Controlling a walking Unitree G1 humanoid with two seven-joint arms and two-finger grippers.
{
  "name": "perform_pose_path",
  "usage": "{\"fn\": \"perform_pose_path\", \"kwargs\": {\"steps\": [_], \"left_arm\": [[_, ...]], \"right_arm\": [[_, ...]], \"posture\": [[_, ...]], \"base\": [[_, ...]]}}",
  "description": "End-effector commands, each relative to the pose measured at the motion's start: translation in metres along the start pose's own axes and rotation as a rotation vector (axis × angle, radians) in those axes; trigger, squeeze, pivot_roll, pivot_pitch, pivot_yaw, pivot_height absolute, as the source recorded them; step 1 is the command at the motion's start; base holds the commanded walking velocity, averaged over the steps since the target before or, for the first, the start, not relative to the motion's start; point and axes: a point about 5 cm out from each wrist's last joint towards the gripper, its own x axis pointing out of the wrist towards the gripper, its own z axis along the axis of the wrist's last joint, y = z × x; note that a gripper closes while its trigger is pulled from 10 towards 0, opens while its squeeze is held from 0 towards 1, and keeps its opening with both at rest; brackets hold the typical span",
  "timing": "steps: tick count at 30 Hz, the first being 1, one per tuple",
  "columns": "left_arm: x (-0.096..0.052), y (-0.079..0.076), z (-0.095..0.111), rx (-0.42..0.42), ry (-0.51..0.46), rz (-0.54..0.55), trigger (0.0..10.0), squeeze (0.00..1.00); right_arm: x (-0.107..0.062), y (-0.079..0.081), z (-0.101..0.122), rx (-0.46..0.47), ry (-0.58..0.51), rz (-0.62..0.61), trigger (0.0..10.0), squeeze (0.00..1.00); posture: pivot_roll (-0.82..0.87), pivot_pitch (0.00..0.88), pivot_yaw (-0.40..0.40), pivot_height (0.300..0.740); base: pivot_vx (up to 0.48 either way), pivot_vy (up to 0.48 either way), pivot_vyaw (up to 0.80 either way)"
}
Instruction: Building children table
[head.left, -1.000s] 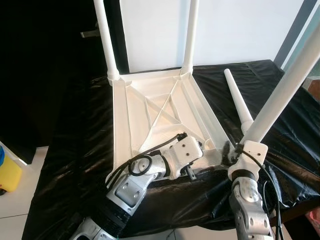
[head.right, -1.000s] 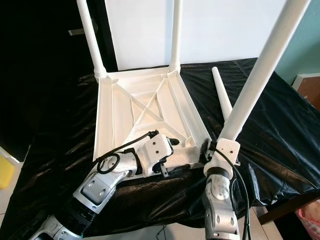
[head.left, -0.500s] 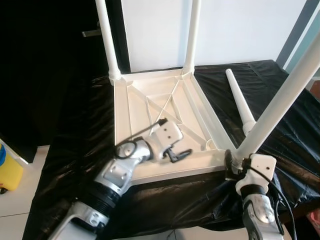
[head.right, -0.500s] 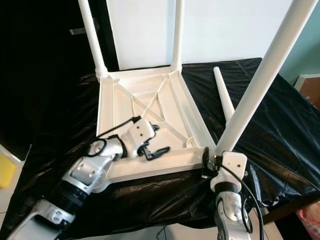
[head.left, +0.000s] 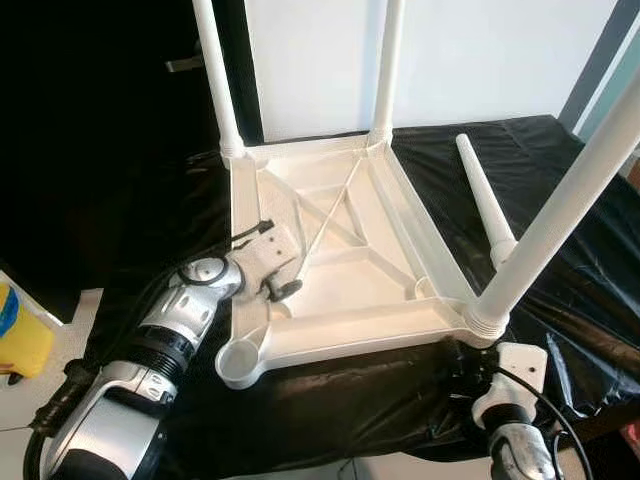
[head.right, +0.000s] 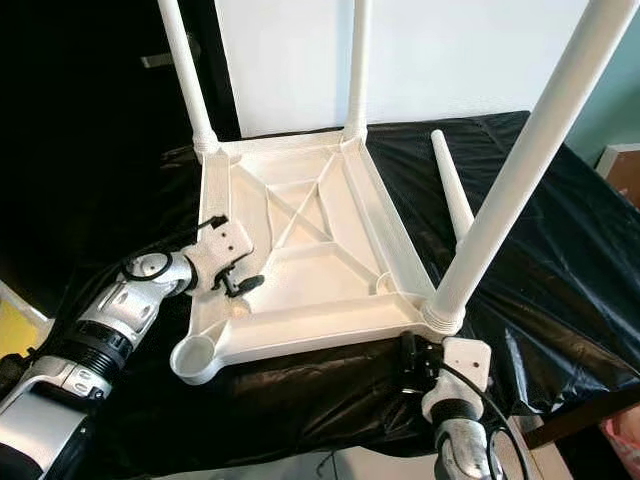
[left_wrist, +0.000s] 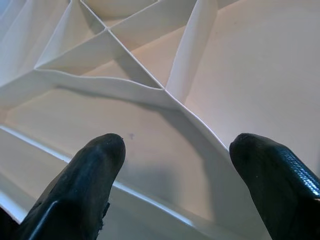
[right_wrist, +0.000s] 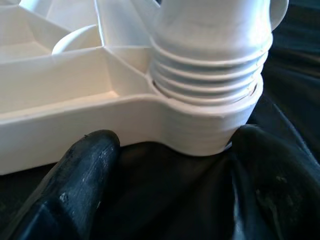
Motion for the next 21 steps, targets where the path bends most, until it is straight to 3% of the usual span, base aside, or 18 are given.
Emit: {"fn": "perform_pose_path", "kwargs": {"steps": [1, 6, 9, 11, 13, 17, 21], "left_arm": [[0.001, 0.006, -0.006, 0.027, 0.037, 0.158, 10.0, 0.00], [0.002, 0.000, -0.008, 0.064, 0.037, 0.110, 10.0, 0.00], [0.003, -0.009, -0.009, 0.098, 0.026, 0.036, 10.0, 0.00], [0.002, -0.022, -0.008, 0.137, -0.005, -0.062, 10.0, 0.00], [0.002, -0.022, -0.008, 0.137, -0.005, -0.062, 10.0, 0.00], [-0.004, -0.061, -0.001, 0.103, -0.089, -0.308, 10.0, 0.00], [-0.008, -0.076, 0.001, 0.105, -0.117, -0.413, 10.0, 0.00]], "right_arm": [[0.000, 0.002, -0.004, 0.010, 0.021, 0.015, 10.0, 0.00], [0.004, -0.002, -0.004, -0.002, 0.022, 0.019, 10.0, 0.00], [0.010, -0.005, -0.003, -0.007, 0.018, 0.024, 10.0, 0.00], [0.016, -0.009, 0.000, -0.019, 0.011, 0.028, 10.0, 0.00], [0.016, -0.009, 0.000, -0.019, 0.011, 0.028, 10.0, 0.00], [0.031, -0.013, 0.004, -0.040, 0.005, 0.066, 10.0, 0.00], [0.041, -0.012, 0.006, -0.059, 0.000, 0.099, 10.0, 0.00]], "posture": [[-0.05, 0.033, 0.042, 0.740], [-0.05, 0.033, 0.042, 0.740], [-0.05, 0.032, 0.042, 0.740], [-0.04, 0.029, 0.037, 0.740], [-0.04, 0.029, 0.037, 0.740], [-0.04, 0.024, 0.035, 0.740], [-0.04, 0.021, 0.035, 0.740]], "base": [[0.000, 0.000, 0.00], [0.000, 0.000, 0.00], [0.000, 0.000, 0.00], [0.000, 0.000, 0.00], [0.000, 0.000, 0.00], [0.000, 0.000, 0.00], [0.000, 0.000, 0.00]]}}
